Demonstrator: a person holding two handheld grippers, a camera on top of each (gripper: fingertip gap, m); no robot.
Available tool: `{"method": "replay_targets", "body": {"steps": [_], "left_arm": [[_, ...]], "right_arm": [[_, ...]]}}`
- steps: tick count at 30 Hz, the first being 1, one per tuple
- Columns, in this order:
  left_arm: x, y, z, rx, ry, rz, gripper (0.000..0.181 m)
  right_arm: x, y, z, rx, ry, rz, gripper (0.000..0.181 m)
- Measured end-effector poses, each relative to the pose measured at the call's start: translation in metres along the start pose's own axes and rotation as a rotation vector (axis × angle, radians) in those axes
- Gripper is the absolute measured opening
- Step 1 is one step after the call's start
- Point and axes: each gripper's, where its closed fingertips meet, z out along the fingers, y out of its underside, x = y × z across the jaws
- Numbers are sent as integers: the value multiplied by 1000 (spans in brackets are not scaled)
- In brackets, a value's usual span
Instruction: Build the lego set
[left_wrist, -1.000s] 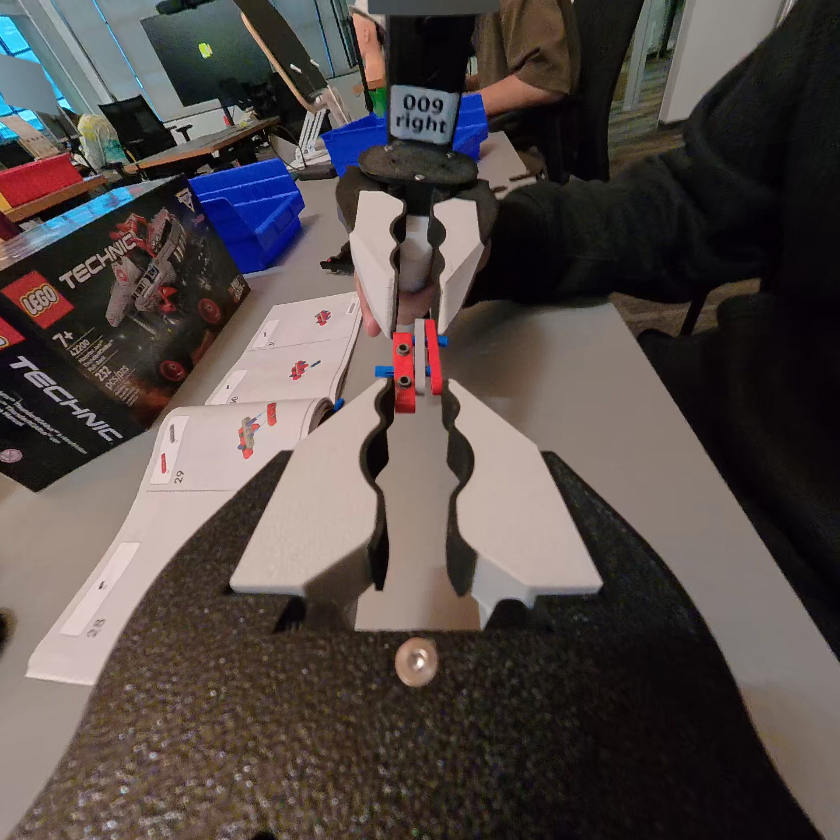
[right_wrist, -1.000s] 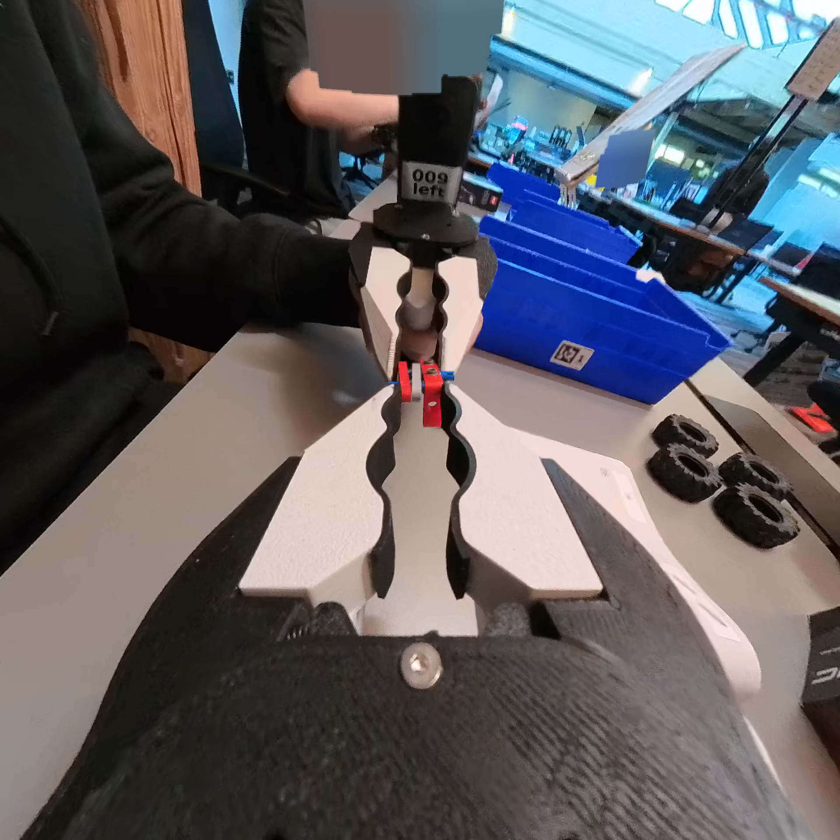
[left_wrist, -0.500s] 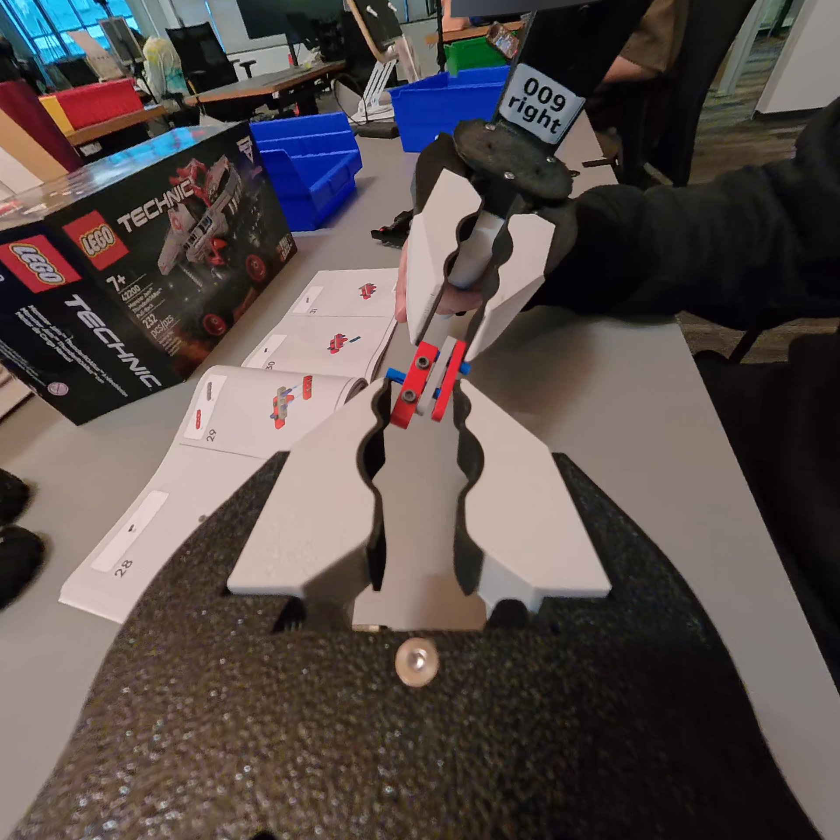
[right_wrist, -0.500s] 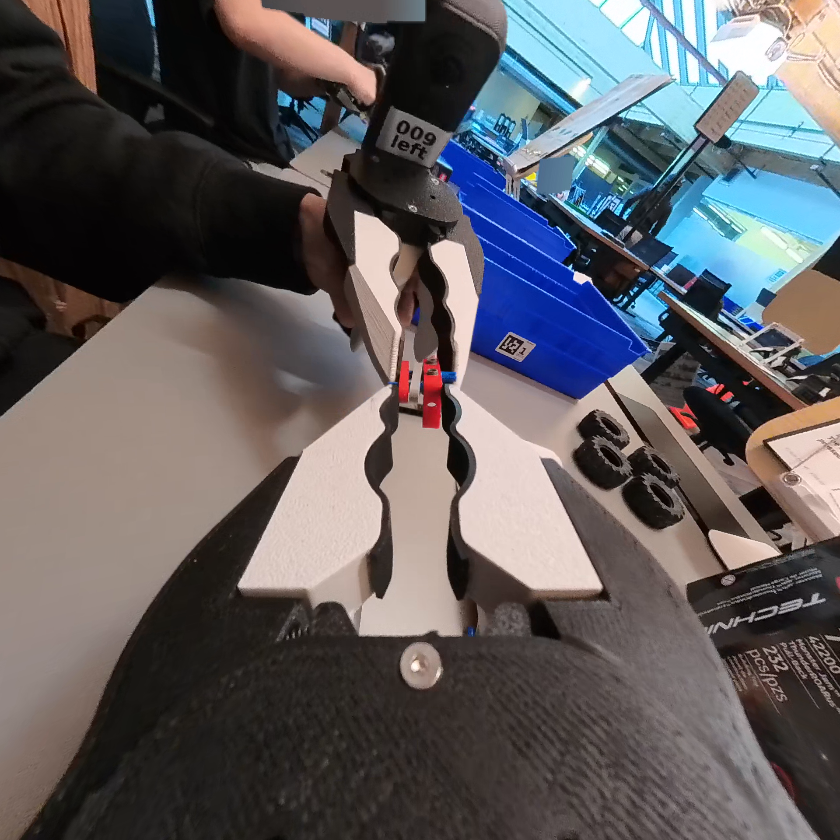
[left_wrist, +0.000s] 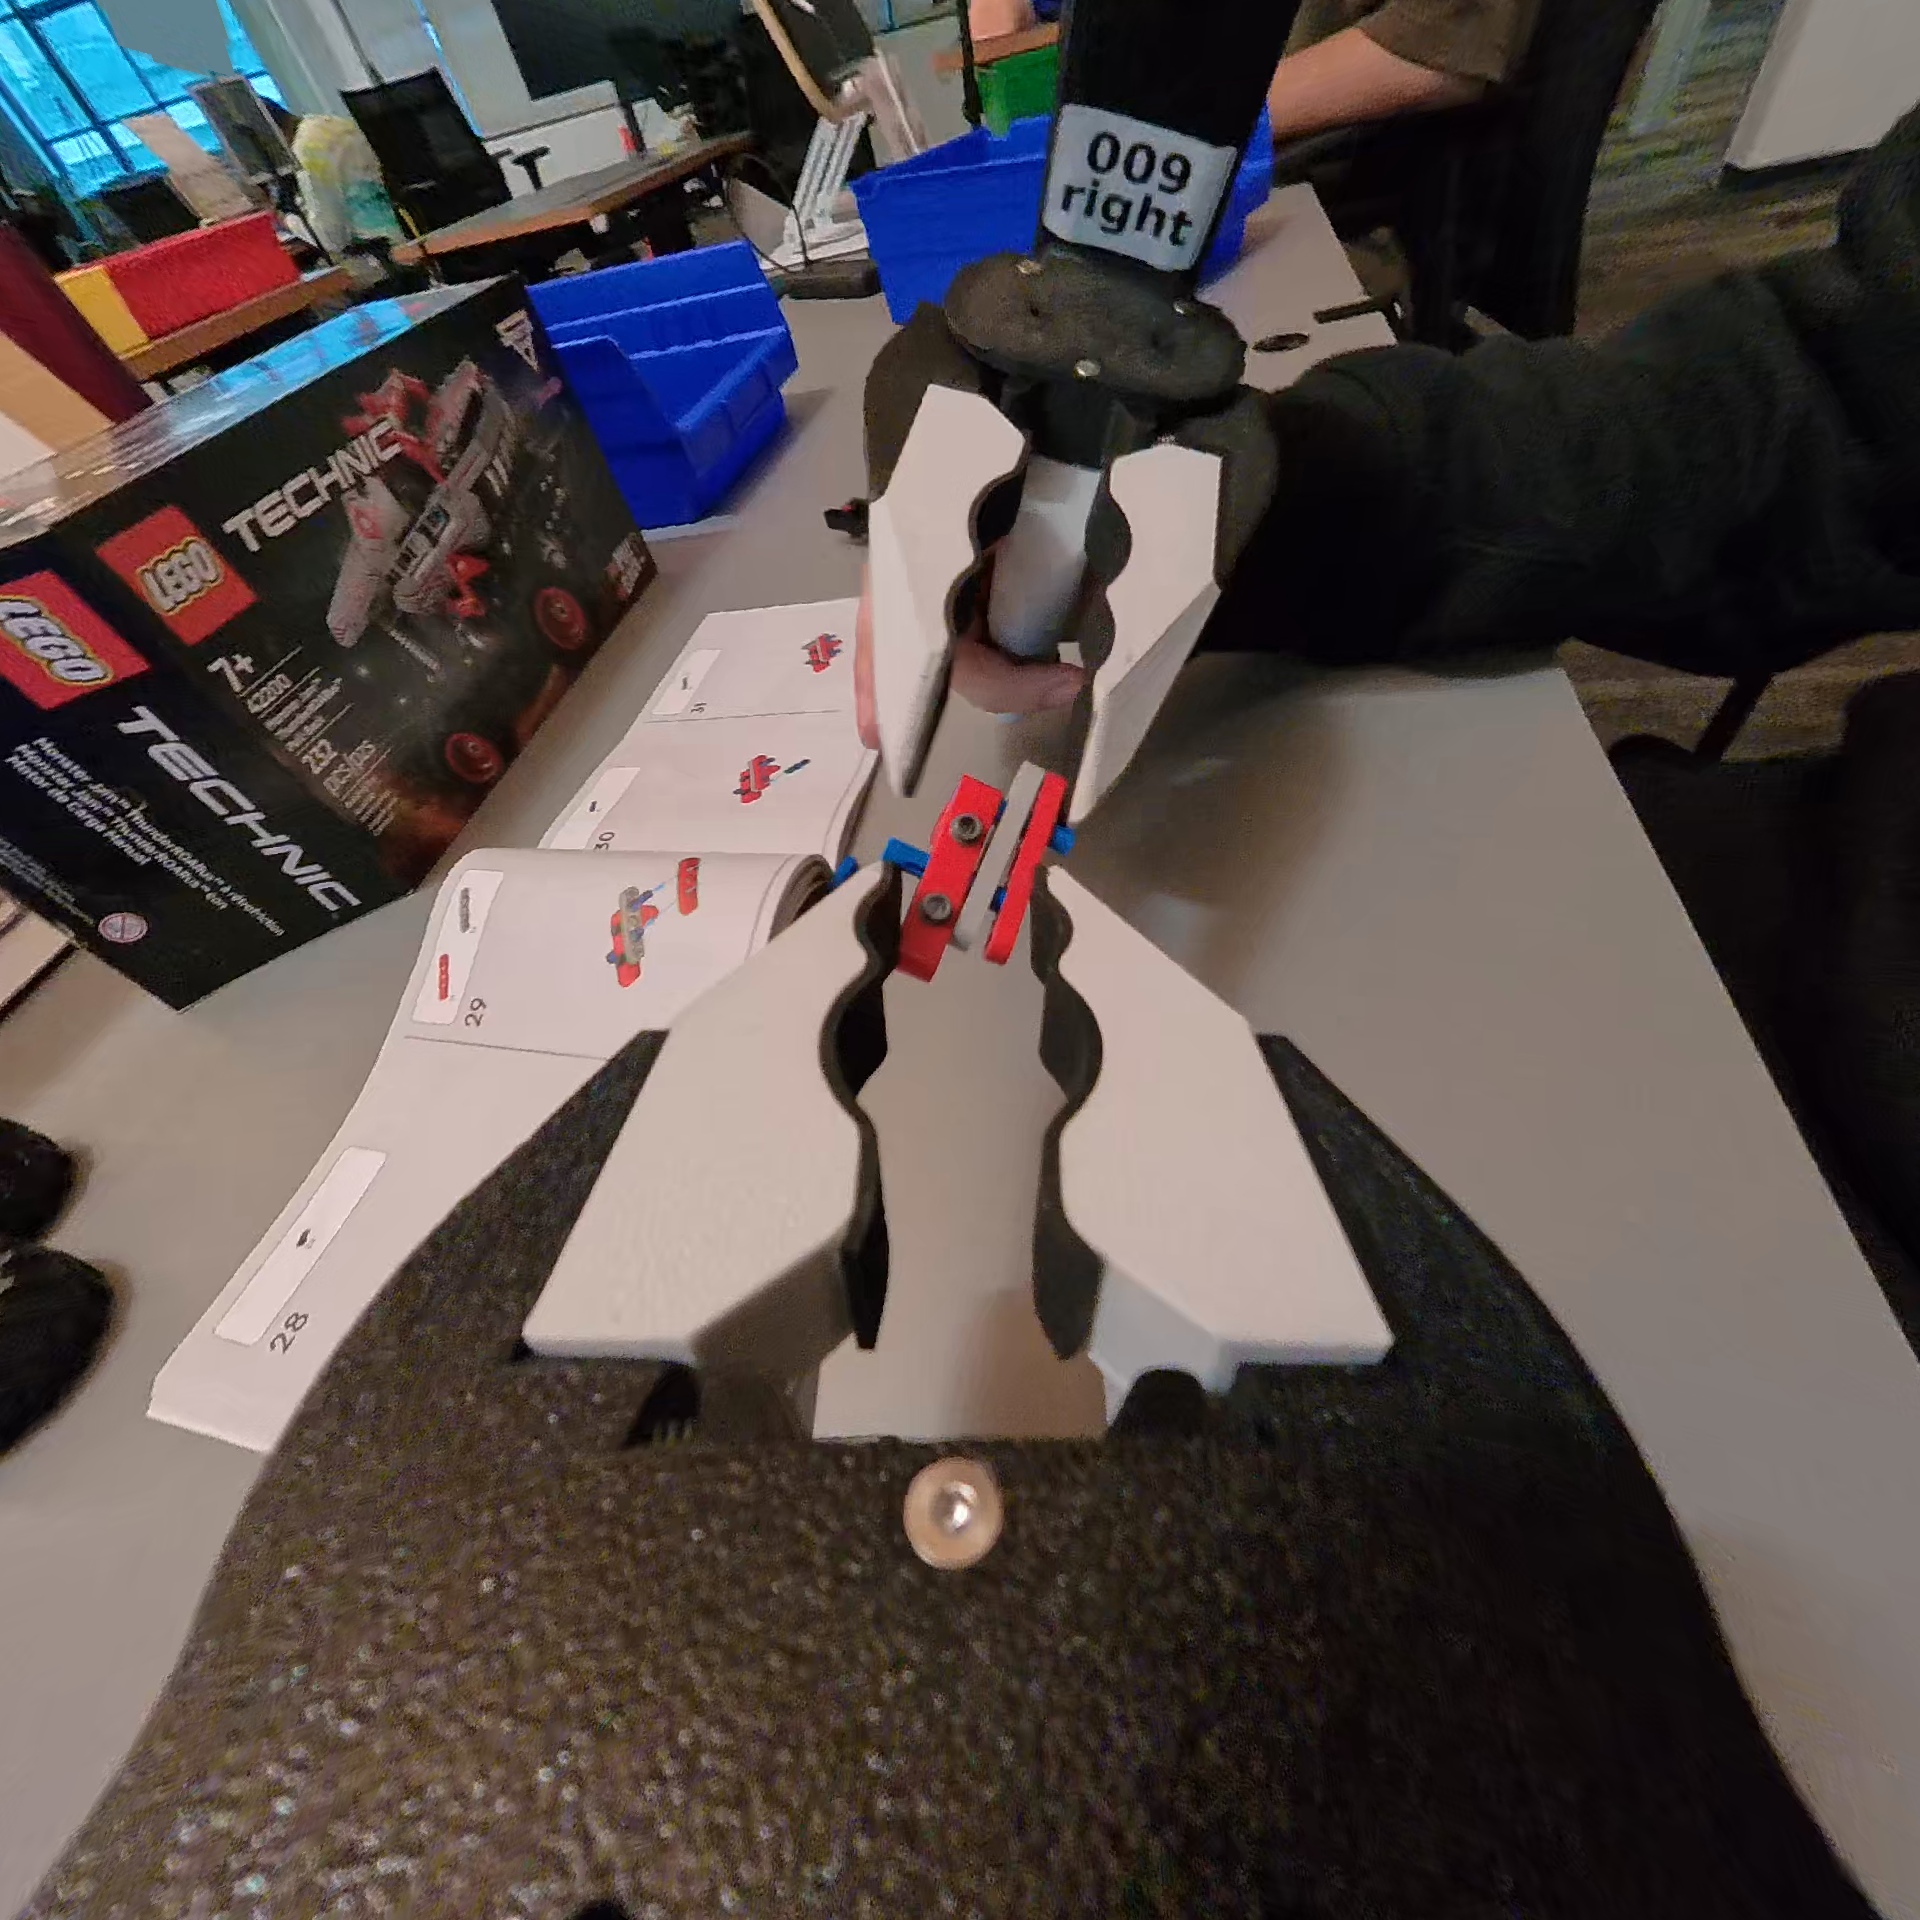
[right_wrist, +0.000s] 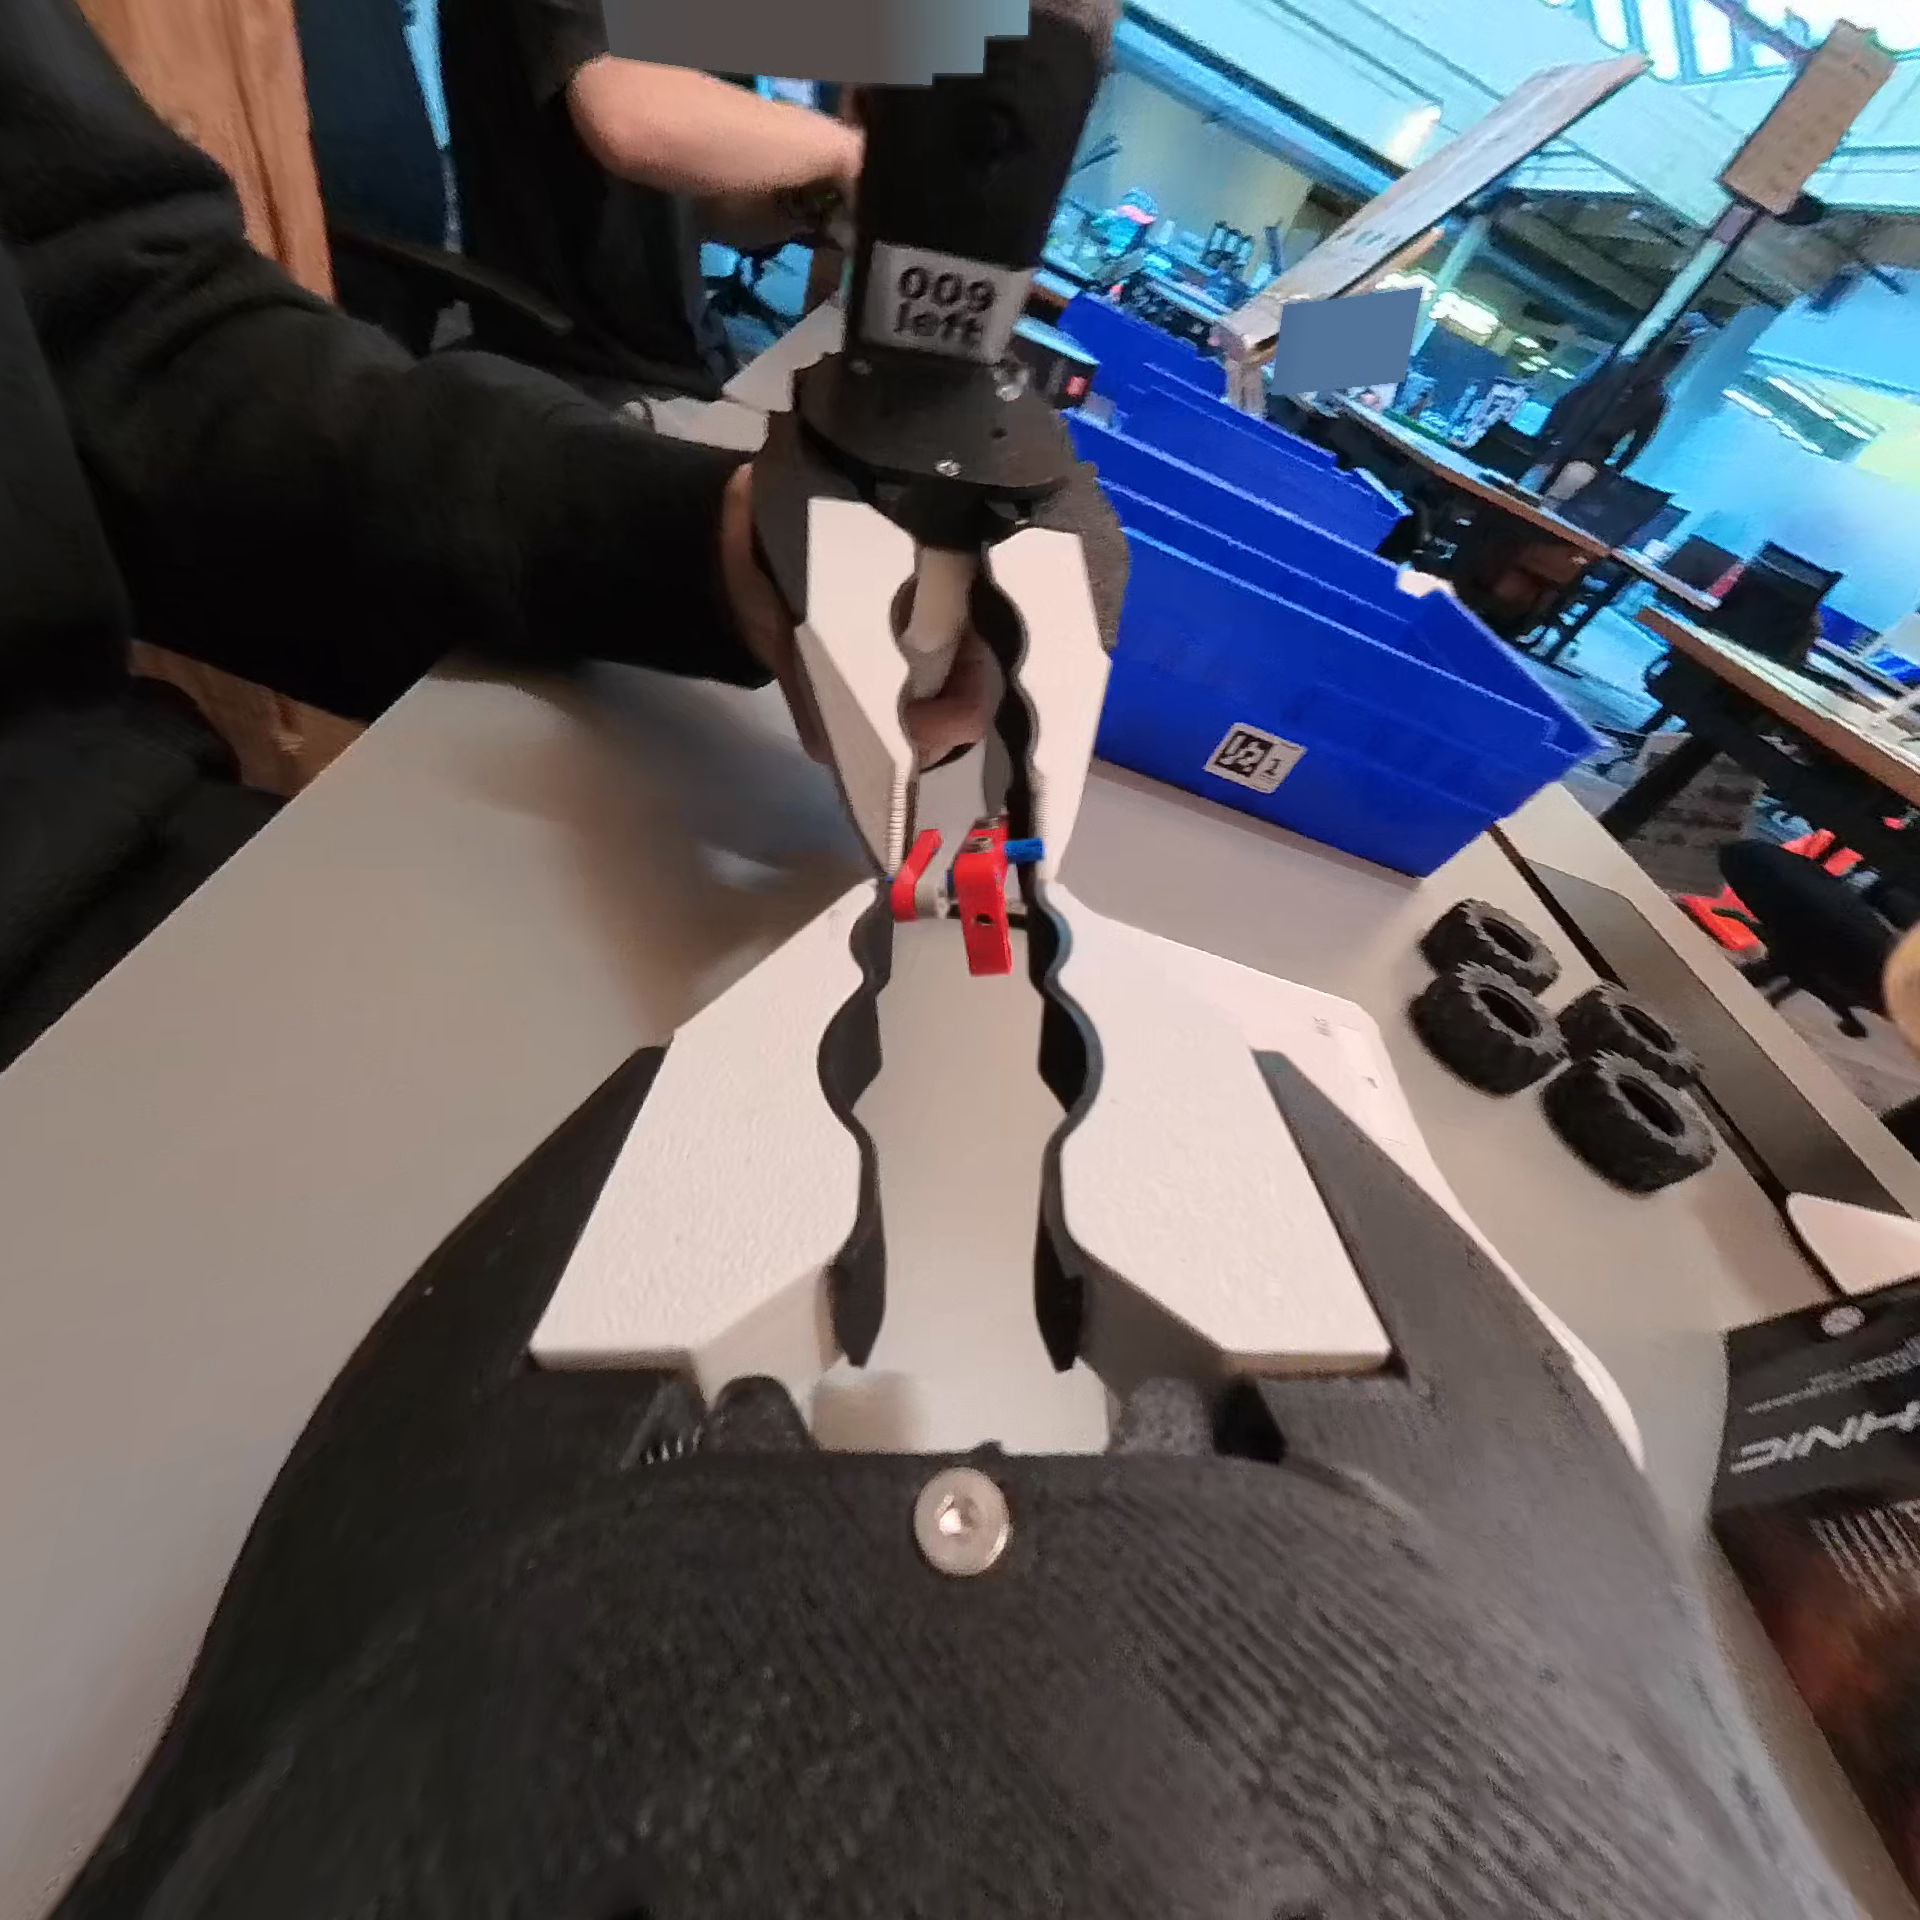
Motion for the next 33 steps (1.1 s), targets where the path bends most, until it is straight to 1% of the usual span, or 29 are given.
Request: {"method": "replay_targets", "body": {"steps": [1,3,8,18,22,24,26,27,30,33], "left_arm": [[2,2,0,-15,12,9,22],[4,5,0,-33,20,21,22],[4,-4,-1,22,29,-16,22],[2,-3,0,25,33,-68,21],[3,-8,0,57,48,-89,21],[5,-17,0,112,57,-95,22],[11,-22,-1,152,102,-113,24],[14,-22,-1,150,122,-119,24],[13,-17,1,111,98,-95,26],[10,-18,0,112,74,-84,19]], "right_arm": [[-6,2,1,-12,-31,-20,18],[-8,4,2,-19,-36,-20,18],[-6,-5,-1,36,-42,59,18],[-3,-3,0,22,-44,147,17],[-2,-8,-3,56,-48,157,17],[0,-17,-8,126,-62,198,17],[2,-29,-13,206,-87,256,16],[3,-30,-13,216,-90,273,16],[3,-25,-12,197,-86,284,16],[3,-26,-11,206,-90,291,16]]}}
